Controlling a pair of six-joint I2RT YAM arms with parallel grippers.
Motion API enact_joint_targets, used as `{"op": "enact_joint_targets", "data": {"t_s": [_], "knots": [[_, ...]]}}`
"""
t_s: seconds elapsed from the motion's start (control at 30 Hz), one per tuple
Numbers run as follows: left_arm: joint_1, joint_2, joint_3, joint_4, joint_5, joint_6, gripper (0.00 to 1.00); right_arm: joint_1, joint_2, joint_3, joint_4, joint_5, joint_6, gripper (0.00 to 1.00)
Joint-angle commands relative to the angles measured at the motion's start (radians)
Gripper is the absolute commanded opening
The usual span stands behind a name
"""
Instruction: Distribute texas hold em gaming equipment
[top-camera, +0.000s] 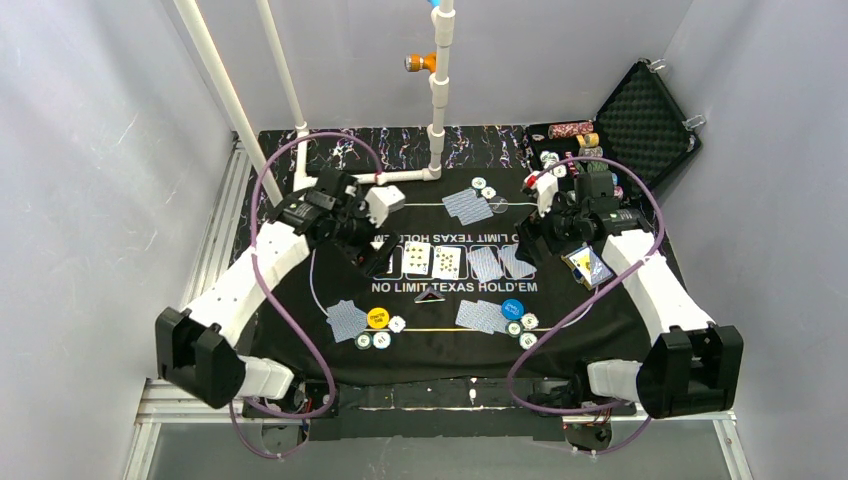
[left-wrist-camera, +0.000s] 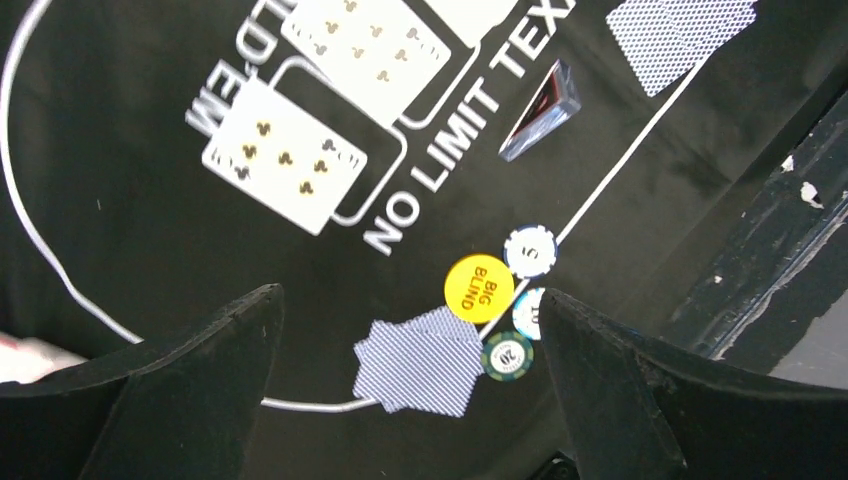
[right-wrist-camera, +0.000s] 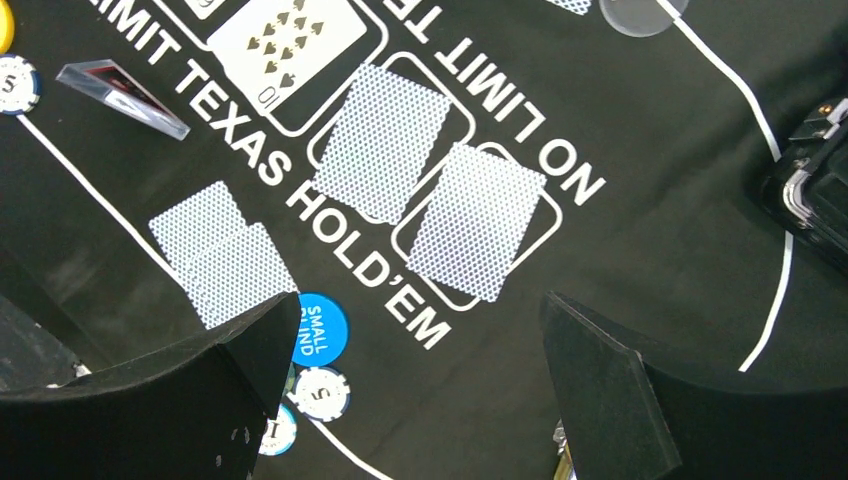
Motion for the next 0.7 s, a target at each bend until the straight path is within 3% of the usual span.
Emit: {"op": "enact_joint_targets", "data": {"t_s": [0.0, 0.33, 0.67], "knots": [[0.079, -0.122, -0.071, -0.012, 0.016, -0.111, 0.98, 0.062, -0.076, -0.022, -0.027, 0.06, 0.029, 0.98], [0.204, -0.293, -0.24, 0.062, -0.064, -0.209, 0.98, 0.091, -0.218, -0.214, 0.18, 0.172, 0.165, 0.98], [0.306, -0.252, -0.243, 0.069, 0.019, -0.248, 0.98, 0.091, -0.246, -0.255, 0.196, 0.187, 0.181, 0.98]]}}
